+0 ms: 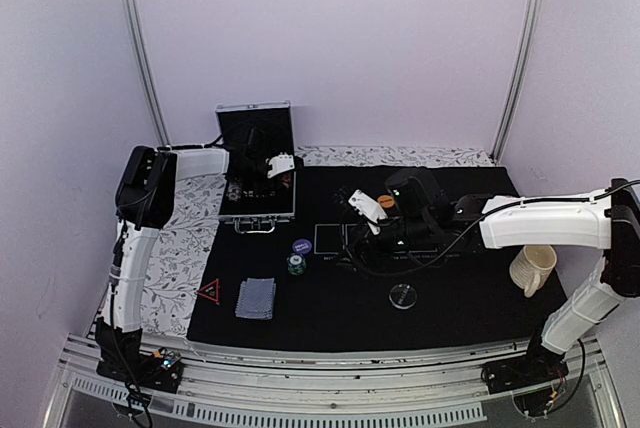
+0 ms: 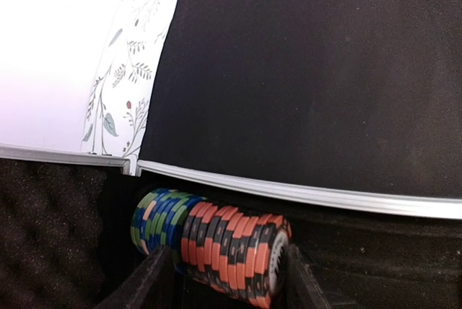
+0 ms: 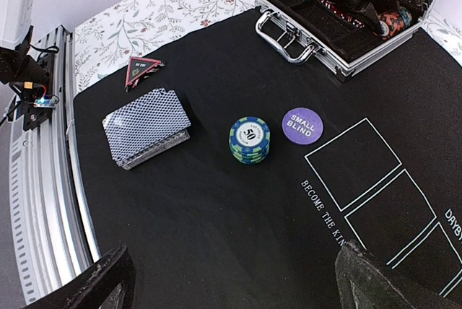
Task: Distribute texas hold em gaming equipment
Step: Pick up the pile of poker chips from the chip case.
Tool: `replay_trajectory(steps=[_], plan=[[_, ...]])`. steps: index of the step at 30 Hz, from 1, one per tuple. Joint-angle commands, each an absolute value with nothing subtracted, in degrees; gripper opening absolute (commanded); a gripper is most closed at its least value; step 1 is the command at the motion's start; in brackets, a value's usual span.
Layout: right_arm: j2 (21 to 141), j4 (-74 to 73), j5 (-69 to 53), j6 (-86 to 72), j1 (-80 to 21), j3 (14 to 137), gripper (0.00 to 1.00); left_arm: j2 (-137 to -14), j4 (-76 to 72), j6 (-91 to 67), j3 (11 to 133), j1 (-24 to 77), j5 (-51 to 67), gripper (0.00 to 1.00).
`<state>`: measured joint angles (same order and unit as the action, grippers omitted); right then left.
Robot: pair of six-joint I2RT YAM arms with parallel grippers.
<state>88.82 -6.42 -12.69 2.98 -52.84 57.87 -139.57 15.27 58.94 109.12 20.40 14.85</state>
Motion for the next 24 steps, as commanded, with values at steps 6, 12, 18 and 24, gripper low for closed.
replay_trajectory(steps=[6,12,18,24], plan=[[89.84,-6.95,-13.54,1.90,-52.64,56.95,0.99,-143.08,19.36,59.53,109.19,21.23,15.63,0.53],[89.41,-7.07,-13.21,1.75,-52.65,56.77,0.99,-142.29,25.83,62.54,109.03,21.12,17.85,0.53],[88.80,-7.40,-12.62,1.99,-52.64,56.76,0.99,-140.54,27.32,63.74,108.57,20.68,19.64,0.48],[88.78,-7.47,-12.51,2.29,-52.61,56.53,0.99,-141.61,21.83,61.35,109.33,20.66,16.44,0.51]])
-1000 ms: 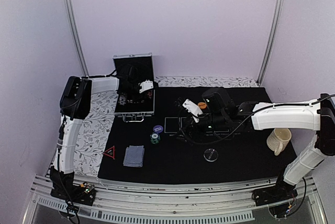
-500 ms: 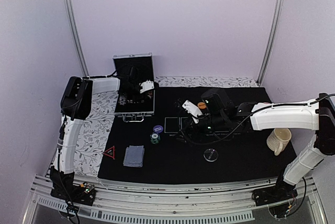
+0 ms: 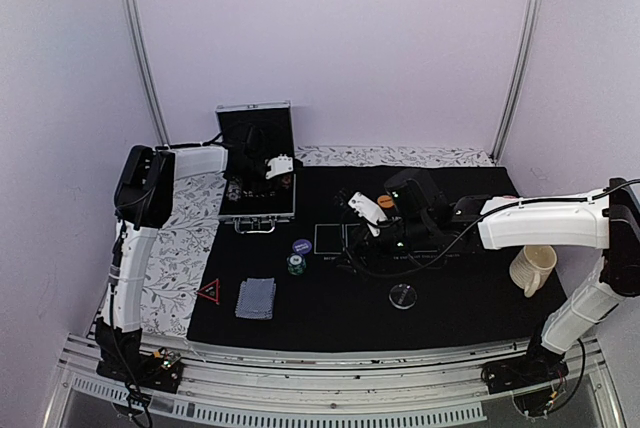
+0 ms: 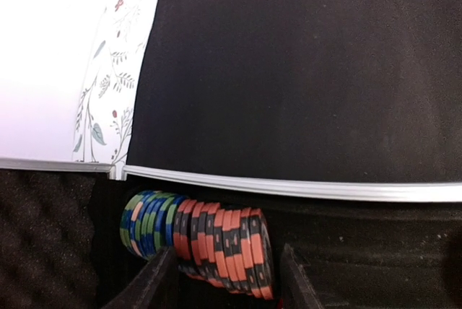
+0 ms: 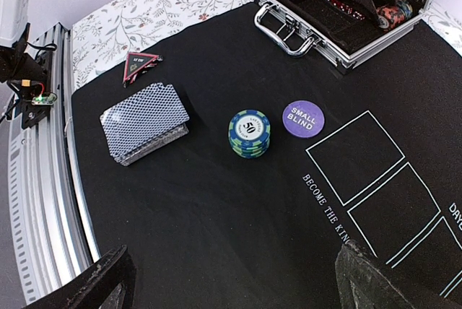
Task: Distribute texas hold em gaming equipment
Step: Pick up the pile of poker chips from the chip case.
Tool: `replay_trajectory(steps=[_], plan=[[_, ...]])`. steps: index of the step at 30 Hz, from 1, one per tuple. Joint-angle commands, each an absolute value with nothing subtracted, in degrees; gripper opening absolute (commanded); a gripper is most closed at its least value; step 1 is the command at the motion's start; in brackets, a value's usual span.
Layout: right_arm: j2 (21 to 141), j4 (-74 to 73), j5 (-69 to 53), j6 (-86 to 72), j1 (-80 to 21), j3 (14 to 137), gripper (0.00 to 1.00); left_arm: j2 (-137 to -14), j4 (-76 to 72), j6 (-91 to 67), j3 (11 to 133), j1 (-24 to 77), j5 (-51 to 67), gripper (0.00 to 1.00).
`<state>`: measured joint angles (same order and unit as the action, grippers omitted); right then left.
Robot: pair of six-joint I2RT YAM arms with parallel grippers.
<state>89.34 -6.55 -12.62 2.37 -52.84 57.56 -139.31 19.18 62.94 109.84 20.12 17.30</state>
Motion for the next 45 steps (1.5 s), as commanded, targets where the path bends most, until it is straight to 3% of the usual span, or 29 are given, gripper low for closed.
replay_trajectory(steps=[1,9,13,23,26,45], plan=[[88.81,-7.47,-12.44,2.36,-52.64,56.40,0.99,-142.04,20.45,60.55,109.36,20.63,15.57,0.54],[89.18,-7.47,-12.37,2.03,-52.60,56.12,0.99,-144.48,19.21,61.42,108.95,21.53,12.33,0.56],[89.56,-7.44,-12.56,1.86,-52.62,56.55,0.99,-144.15,18.72,61.25,107.95,22.17,13.79,0.53],[89.12,-7.21,-12.81,1.23,-52.64,56.16,0.99,-140.31,20.78,62.05,106.13,21.79,14.84,0.16],[89.12,-7.01,-12.85,1.16,-52.64,56.31,0.99,-139.54,21.38,61.61,106.56,21.52,15.89,0.00],[85.96,-6.91,-12.50,0.62,-52.56,55.36,0.99,-127.32,12.85,49.04,101.22,20.53,15.62,0.00]])
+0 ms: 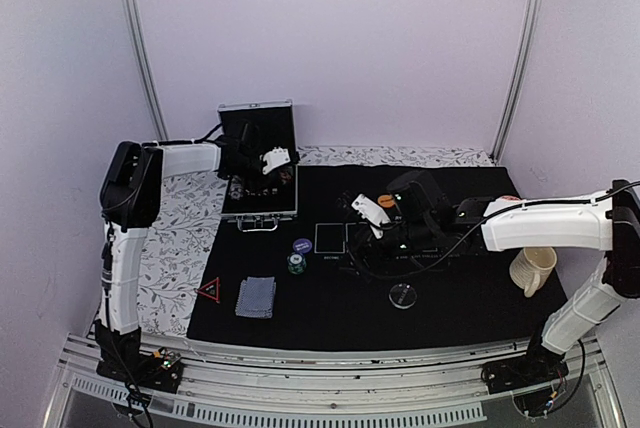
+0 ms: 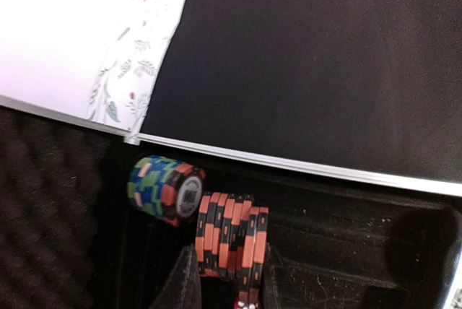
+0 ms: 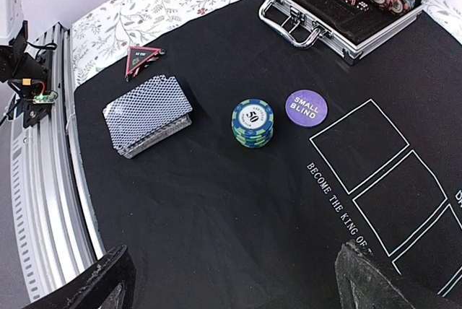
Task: Distribute texas hold em gaming equipment
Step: Pick up the pile of poker chips from the chip case, then place the poker chips pile on the poker table mat.
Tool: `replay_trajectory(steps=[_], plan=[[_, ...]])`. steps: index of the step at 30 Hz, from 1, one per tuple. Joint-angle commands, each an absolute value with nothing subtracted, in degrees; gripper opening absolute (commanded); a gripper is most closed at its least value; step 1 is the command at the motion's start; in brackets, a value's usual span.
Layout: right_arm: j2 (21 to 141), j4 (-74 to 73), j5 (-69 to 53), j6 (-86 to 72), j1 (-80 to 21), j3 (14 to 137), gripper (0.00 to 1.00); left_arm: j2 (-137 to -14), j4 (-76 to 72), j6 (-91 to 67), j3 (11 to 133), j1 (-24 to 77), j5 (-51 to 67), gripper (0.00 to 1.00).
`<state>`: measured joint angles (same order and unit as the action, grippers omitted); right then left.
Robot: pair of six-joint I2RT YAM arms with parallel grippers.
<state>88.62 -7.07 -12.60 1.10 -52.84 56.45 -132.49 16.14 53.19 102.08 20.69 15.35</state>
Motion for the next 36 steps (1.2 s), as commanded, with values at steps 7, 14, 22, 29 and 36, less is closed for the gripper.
replay_trajectory(steps=[7,14,22,29,36], plan=[[83.92,-6.94,-11.23,0.30,-52.64,54.57,0.99,-120.69,12.57,36.34,98.25,20.22,18.95,0.00],[79.80,-9.57,-5.20,-1.41,-52.64,55.49,0.99,-104.70,2.21,4.65,82.92,21.65,28.86,0.00],[75.44,-18.42,-1.56,-3.88,-52.72,58.33,0.99,-93.12,-0.73,-20.02,65.74,33.20,33.15,0.00],[71.23,-24.30,0.66,-8.43,-56.00,56.44,0.99,-87.13,-1.90,-28.81,54.12,44.74,34.07,0.00],[71.63,-26.05,-0.33,-12.62,-61.72,53.75,1.00,-92.31,-1.72,-30.91,48.87,50.73,36.65,0.00]])
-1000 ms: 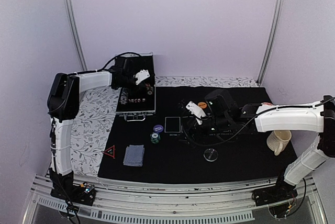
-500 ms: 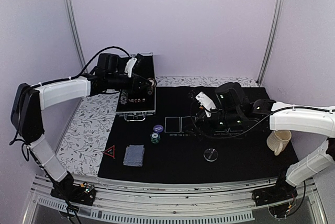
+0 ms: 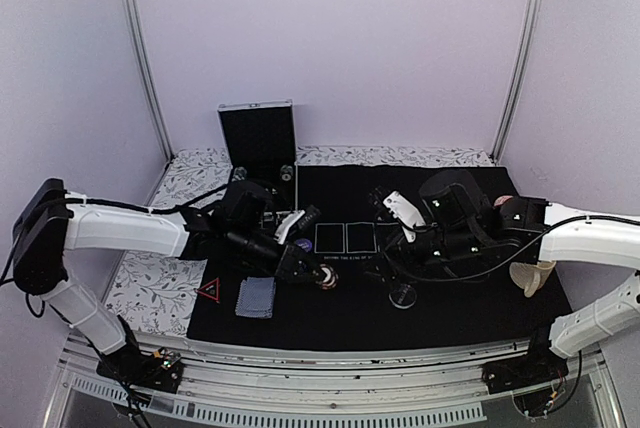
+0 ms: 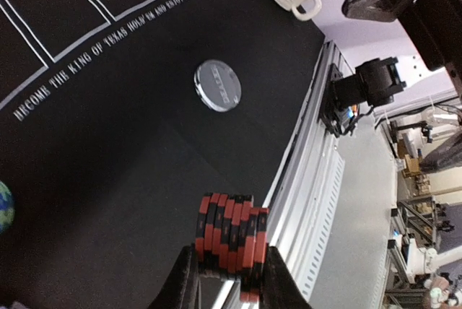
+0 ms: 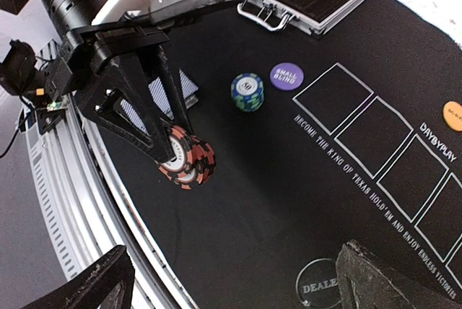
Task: Distribute texas hold em gaming equipment
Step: Place the poker chips pile on the poker table mat.
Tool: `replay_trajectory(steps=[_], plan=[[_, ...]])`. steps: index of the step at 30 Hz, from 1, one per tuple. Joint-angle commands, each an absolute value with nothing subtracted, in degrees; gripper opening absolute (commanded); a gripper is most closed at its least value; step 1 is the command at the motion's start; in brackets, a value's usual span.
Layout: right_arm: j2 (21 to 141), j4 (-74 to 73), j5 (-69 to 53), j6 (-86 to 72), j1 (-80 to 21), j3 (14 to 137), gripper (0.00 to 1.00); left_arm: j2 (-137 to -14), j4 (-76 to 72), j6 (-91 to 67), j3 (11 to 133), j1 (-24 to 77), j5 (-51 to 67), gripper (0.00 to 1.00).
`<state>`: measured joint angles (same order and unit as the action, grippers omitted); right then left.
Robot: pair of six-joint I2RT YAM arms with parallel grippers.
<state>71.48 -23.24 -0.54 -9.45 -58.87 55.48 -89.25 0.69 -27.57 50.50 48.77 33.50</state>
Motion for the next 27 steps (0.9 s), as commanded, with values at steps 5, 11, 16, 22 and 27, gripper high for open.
replay_trajectory(steps=[5,11,16,22,27], plan=[[74.02,-23.01,-2.69,-13.44,-64.43,51.97,0.98,-98.27,-2.95,-30.16,49.27,53.40,38.62,0.00],[79.31,-16.96,-5.60,-11.62,-66.78,50.24,0.96,-104.62,-1.11,-26.94,51.81,53.22,38.85,0.00],[83.04,-10.31,-6.71,-7.73,-66.80,48.53,0.96,-107.58,-0.35,-25.31,52.15,51.84,40.04,0.00],[84.36,3.58,-7.97,3.69,-66.93,42.41,0.95,-108.72,1.47,-23.21,52.14,49.71,40.23,0.01],[85.10,11.93,-10.44,23.67,-66.93,37.97,0.96,-109.85,3.73,-21.13,53.22,49.26,39.90,0.06]])
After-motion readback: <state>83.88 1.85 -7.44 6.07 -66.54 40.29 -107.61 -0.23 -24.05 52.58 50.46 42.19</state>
